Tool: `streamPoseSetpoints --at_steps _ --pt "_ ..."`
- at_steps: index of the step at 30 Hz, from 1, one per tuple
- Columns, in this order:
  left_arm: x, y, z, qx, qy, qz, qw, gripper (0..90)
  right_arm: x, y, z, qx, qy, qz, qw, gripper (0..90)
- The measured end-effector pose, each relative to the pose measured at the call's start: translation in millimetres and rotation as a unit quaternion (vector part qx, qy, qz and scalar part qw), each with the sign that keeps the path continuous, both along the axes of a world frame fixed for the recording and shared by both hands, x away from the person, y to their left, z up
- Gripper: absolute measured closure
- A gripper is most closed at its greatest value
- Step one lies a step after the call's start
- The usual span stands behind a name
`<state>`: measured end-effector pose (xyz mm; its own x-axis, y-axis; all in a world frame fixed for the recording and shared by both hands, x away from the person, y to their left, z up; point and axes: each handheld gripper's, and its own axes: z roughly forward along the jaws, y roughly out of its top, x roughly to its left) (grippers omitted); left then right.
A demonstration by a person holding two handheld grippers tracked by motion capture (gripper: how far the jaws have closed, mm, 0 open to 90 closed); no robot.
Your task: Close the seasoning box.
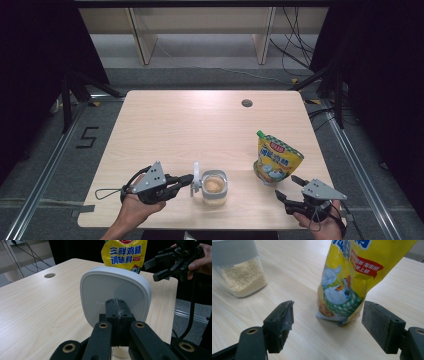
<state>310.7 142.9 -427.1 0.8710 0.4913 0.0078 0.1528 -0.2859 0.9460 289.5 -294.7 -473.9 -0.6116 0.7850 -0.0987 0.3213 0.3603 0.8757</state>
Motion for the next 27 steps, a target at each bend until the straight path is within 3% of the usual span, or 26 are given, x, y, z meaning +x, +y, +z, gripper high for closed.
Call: streamPoseSetpoints --at_steps 11,14,18,20,21,22,24,25,27 --pt "5.3 -14.1 0.1 0.007 0.006 -0.017 0.9998 89.1 -0.5 0.1 0.0 0.002 0.001 -0.003 1.0000 26.7" --pt "6.4 -19.0 -2.0 0.010 0.009 -0.021 0.9997 89.0 -2.3 1.7 0.3 0.010 0.021 -0.003 0.9997 26.7" --pt "7.9 -24.4 -4.3 0.018 0.013 -0.027 0.9994 88.9 -1.9 1.7 -0.2 0.008 0.016 -0.002 0.9998 26.7" --pt "8.4 -24.6 -3.5 0.016 0.015 -0.028 0.9994 88.7 -1.7 1.1 0.0 0.007 0.013 -0.003 0.9999 26.7" --pt "8.5 -24.1 -3.2 0.013 0.016 -0.027 0.9994 88.0 0.0 -0.2 -0.1 -0.001 0.000 0.002 1.0000 26.7" --pt "9.0 -23.3 -3.2 0.006 0.018 -0.029 0.9994 87.2 -1.0 0.6 -0.3 0.005 0.011 -0.001 0.9999 26.7" --pt "9.2 -19.6 -2.4 -0.002 0.025 -0.024 0.9994 84.3 0.6 0.7 -1.5 0.003 0.002 0.004 1.0000 26.7" --pt "9.3 -17.1 -2.0 -0.006 0.032 -0.020 0.9993 82.3 -0.6 1.7 -1.4 0.009 0.017 0.000 0.9998 26.7" --pt "9.7 -12.0 -3.2 -0.016 0.042 -0.013 0.9989 78.4 0.0 1.4 -0.8 0.001 0.005 -0.001 1.0000 26.7"
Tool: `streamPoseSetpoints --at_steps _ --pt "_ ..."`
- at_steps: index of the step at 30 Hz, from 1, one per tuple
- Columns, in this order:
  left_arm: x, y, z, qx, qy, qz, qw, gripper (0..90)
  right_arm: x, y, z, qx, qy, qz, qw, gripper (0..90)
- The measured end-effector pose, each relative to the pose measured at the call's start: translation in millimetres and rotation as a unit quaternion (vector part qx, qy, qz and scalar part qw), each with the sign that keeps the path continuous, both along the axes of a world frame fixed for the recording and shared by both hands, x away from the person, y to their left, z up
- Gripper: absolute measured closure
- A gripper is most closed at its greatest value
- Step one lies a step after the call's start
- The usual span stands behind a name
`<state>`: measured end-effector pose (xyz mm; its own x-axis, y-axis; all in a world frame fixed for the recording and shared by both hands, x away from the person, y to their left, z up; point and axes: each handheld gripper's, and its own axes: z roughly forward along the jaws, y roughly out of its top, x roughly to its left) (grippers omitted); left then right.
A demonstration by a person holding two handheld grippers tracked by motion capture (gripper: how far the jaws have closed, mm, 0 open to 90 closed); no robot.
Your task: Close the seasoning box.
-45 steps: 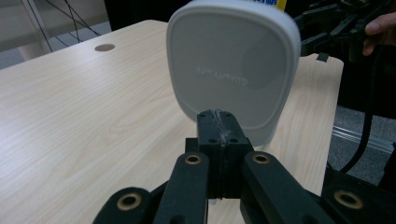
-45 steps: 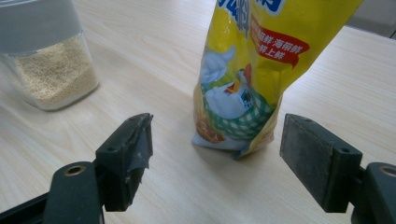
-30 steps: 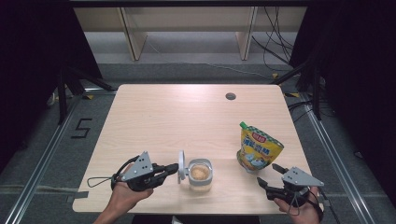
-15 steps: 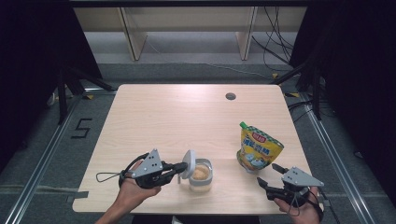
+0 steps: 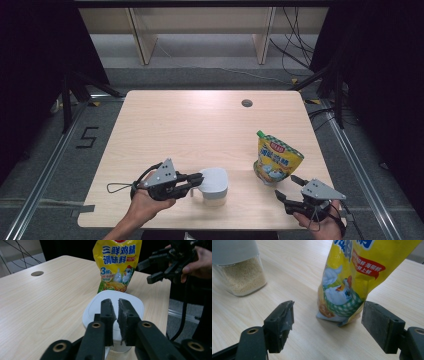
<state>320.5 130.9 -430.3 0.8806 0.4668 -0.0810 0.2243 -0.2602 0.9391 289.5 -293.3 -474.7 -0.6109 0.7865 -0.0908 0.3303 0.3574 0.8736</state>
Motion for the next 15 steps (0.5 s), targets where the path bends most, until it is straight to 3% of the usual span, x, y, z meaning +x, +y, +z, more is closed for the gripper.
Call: streamPoseSetpoints --at_steps 3,4,7,8,10,11,12,13,15 --pt "0.9 7.3 -2.9 -0.007 0.011 0.006 0.9999 71.7 0.2 0.5 -0.1 -0.001 0.000 0.003 1.0000 26.7" --pt "0.9 9.8 -4.2 -0.013 0.016 0.007 0.9998 70.2 -0.7 1.2 0.0 0.006 0.013 0.004 0.9999 26.8" --pt "-0.6 17.9 -7.1 -0.019 0.022 0.013 0.9995 63.4 0.6 -0.2 -0.7 0.001 0.002 0.006 1.0000 26.8" --pt "-1.6 21.2 -7.5 -0.009 0.024 0.015 0.9996 59.6 -2.1 0.7 -0.6 0.010 0.016 -0.006 0.9998 26.8" --pt "-2.4 26.9 -10.1 -0.007 0.022 0.020 0.9995 55.7 0.8 -1.3 -1.6 0.000 -0.001 0.002 1.0000 26.7" --pt "-2.8 29.7 -11.6 -0.010 0.023 0.023 0.9994 53.7 1.5 -1.2 -2.9 0.003 -0.001 0.004 1.0000 26.7" --pt "-3.0 33.3 -12.1 -0.003 0.022 0.027 0.9994 51.5 -1.0 -0.5 -2.7 0.005 0.013 -0.004 0.9999 26.7" --pt "-3.4 36.1 -13.2 -0.006 0.024 0.031 0.9992 48.7 1.7 -2.2 -3.3 -0.003 -0.003 0.005 1.0000 26.7" --pt "-2.8 40.9 -16.1 -0.007 0.020 0.034 0.9992 41.0 0.6 -2.7 -3.1 0.000 0.005 0.004 1.0000 26.7"
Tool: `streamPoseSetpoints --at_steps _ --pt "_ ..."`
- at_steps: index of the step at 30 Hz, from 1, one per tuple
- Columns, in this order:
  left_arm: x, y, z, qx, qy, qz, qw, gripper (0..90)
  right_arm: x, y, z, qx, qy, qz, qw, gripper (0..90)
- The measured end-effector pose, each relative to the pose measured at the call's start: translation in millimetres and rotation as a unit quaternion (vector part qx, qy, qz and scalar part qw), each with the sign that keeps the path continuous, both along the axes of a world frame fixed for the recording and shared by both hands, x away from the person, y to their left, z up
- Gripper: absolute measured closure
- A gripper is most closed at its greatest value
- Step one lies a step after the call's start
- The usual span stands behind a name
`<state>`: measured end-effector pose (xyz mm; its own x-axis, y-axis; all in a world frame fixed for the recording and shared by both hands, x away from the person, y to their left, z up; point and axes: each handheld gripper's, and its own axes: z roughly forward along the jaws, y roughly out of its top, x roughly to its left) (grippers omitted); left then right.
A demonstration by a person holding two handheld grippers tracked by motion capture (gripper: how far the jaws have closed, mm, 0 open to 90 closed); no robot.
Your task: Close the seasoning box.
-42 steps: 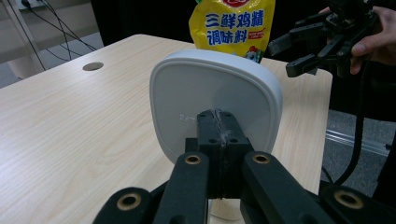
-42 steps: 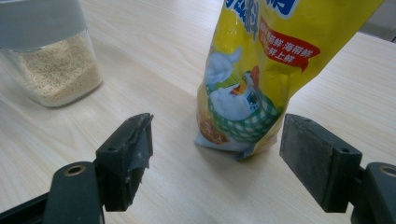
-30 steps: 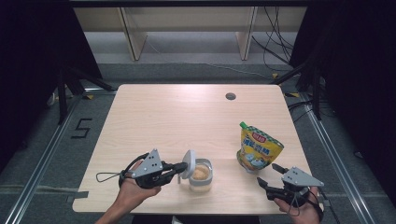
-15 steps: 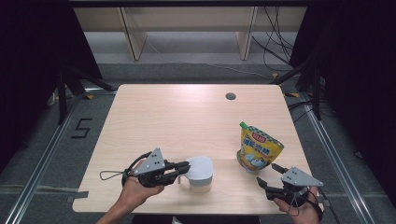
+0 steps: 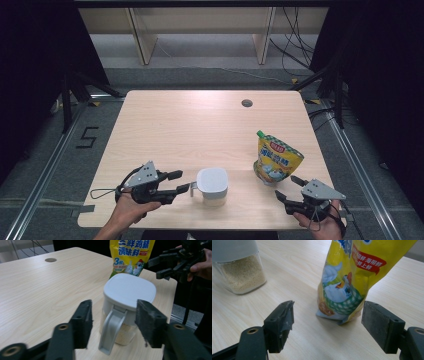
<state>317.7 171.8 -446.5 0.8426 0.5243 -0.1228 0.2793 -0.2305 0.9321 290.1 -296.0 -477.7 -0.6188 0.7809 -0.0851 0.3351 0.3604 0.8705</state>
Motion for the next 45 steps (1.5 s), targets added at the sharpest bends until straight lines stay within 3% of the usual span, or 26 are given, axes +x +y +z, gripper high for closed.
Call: streamPoseSetpoints --at_steps 5,11,17,20,22,23,24,27,28,30,32,34,39,42,43,45 --pt "-1.7 11.0 -7.8 0.015 -0.003 0.016 0.9998 32.9 -2.6 -0.5 0.5 0.009 0.010 -0.010 0.9999 26.5" --pt "-7.4 16.7 -17.8 0.017 0.000 0.025 0.9996 28.0 1.0 1.0 -0.2 -0.001 -0.006 0.001 1.0000 26.5" --pt "-10.7 17.7 -25.6 0.016 0.016 0.028 0.9994 26.6 -1.9 0.6 1.6 0.000 -0.008 0.002 1.0000 26.5" --pt "-12.9 18.8 -28.0 0.022 0.018 0.026 0.9993 26.1 -4.5 1.5 3.1 0.006 0.002 -0.001 1.0000 26.5" --pt "-14.5 18.7 -30.3 0.017 0.021 0.028 0.9993 25.6 -2.7 0.3 2.8 0.000 -0.012 -0.001 0.9999 26.5" --pt "-14.8 20.3 -30.8 0.027 0.019 0.025 0.9991 25.4 -3.6 1.1 2.5 0.004 0.004 -0.001 1.0000 26.5" --pt "-15.2 20.2 -32.2 0.023 0.019 0.025 0.9992 25.4 -1.7 0.7 1.7 0.000 -0.012 0.002 0.9999 26.5" --pt "-17.9 21.0 -35.3 0.023 0.025 0.028 0.9990 25.3 -2.4 1.3 2.3 -0.005 -0.011 0.000 0.9999 26.6" --pt "-19.0 21.5 -35.9 0.027 0.028 0.031 0.9988 25.3 -4.4 2.8 2.5 0.004 0.001 -0.004 1.0000 26.6" --pt "-19.5 21.8 -38.5 0.026 0.031 0.027 0.9988 25.3 -2.8 2.2 2.3 0.004 -0.011 0.004 0.9999 26.6" --pt "-20.7 22.2 -39.2 0.026 0.031 0.029 0.9988 25.4 -4.1 2.7 2.3 0.007 0.001 0.001 1.0000 26.6" --pt "-21.9 24.0 -38.6 0.032 0.029 0.033 0.9985 25.3 -2.8 1.7 2.6 -0.003 -0.010 0.004 0.9999 26.6" --pt "-22.9 24.5 -40.0 0.035 0.027 0.036 0.9984 25.3 -3.8 3.7 1.6 0.000 0.005 0.002 1.0000 26.6" --pt "-22.9 23.8 -40.1 0.030 0.029 0.041 0.9983 25.2 -3.3 4.1 1.0 -0.001 -0.009 0.002 1.0000 26.6" --pt "-22.6 25.3 -39.8 0.043 0.027 0.040 0.9979 25.2 -2.9 4.1 0.9 -0.001 -0.007 0.007 1.0000 26.6" --pt "-22.4 24.3 -40.9 0.036 0.028 0.036 0.9983 25.1 -2.6 4.0 0.9 0.000 -0.007 0.007 0.9999 26.6"
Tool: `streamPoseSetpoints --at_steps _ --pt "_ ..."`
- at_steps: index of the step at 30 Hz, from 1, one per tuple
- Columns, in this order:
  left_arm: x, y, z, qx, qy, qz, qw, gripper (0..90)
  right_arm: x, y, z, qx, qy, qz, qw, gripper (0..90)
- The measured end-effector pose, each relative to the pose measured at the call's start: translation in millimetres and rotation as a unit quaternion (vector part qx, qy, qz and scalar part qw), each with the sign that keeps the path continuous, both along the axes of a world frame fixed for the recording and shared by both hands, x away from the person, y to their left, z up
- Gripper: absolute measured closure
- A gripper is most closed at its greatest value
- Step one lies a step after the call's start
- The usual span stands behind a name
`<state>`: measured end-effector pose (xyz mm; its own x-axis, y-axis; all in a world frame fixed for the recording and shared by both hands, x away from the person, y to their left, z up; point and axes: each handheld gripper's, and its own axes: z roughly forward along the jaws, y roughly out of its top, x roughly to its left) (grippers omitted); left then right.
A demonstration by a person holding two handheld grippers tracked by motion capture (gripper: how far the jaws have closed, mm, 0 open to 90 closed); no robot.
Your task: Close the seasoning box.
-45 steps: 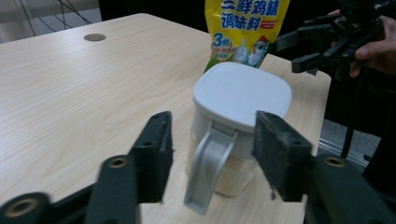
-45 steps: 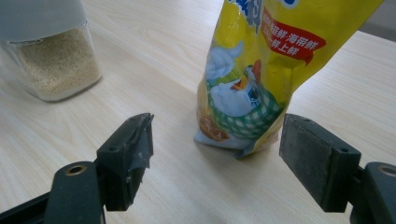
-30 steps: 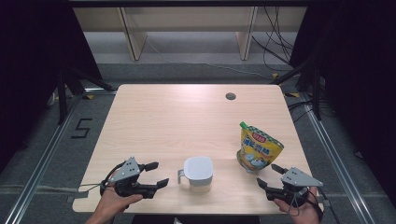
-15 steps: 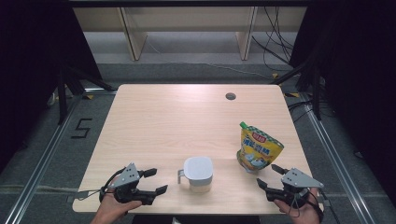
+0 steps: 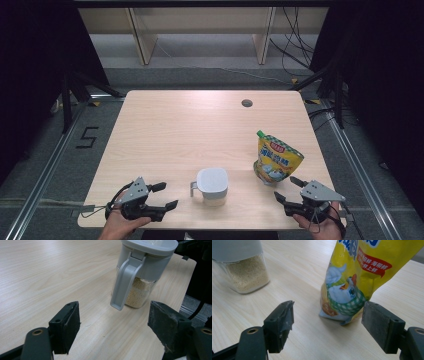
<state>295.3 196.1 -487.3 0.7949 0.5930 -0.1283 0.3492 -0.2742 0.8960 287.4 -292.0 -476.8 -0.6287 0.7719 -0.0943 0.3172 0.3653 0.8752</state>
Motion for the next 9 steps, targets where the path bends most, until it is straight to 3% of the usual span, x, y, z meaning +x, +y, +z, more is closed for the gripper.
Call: streamPoseSetpoints --at_steps 3,6,9 --pt "-1.6 -2.2 -0.9 -0.001 0.009 0.007 0.9999 25.1 0.3 -0.8 0.2 -0.001 -0.002 0.000 1.0000 26.6" --pt "-0.5 -1.6 -0.8 0.003 0.003 -0.001 1.0000 25.1 -1.1 -0.6 0.6 0.000 0.012 -0.005 0.9999 26.6" --pt "0.7 -1.7 -2.4 -0.002 0.004 0.004 1.0000 25.0 1.5 -3.1 -1.3 -0.003 0.005 -0.005 1.0000 26.6"
